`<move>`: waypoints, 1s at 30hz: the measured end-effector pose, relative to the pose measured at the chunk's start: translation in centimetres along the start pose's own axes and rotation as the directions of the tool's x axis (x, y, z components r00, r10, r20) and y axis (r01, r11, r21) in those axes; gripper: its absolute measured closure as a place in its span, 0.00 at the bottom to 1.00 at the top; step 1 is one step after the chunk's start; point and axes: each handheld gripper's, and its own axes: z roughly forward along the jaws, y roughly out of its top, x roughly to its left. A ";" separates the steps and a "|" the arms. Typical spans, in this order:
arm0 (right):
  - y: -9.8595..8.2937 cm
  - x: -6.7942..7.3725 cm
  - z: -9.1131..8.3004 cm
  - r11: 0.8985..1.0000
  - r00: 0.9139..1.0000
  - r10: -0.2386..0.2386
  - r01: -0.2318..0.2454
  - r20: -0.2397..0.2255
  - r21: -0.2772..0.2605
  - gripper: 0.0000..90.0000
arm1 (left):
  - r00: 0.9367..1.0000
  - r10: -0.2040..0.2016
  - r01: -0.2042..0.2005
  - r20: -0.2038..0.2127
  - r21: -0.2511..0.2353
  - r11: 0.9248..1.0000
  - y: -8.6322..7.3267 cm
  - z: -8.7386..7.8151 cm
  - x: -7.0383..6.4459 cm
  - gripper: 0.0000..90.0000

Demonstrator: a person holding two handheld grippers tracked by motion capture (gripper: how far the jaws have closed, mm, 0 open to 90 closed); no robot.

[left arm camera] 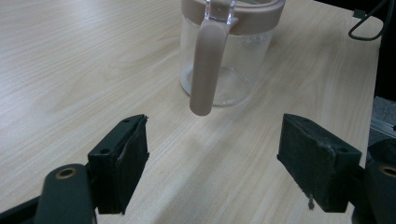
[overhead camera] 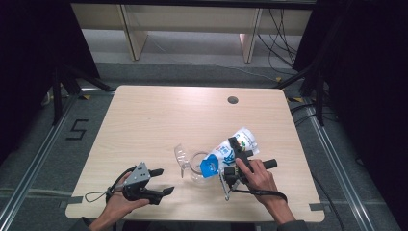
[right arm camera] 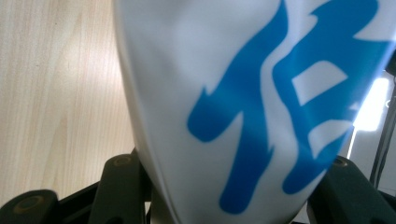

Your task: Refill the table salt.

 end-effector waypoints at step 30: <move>0.1 -0.2 -0.1 1.000 0.999 -0.029 0.029 0.013 0.007 0.54 | 1.000 0.006 -0.006 0.002 0.003 1.000 0.0 0.0 0.0 0.26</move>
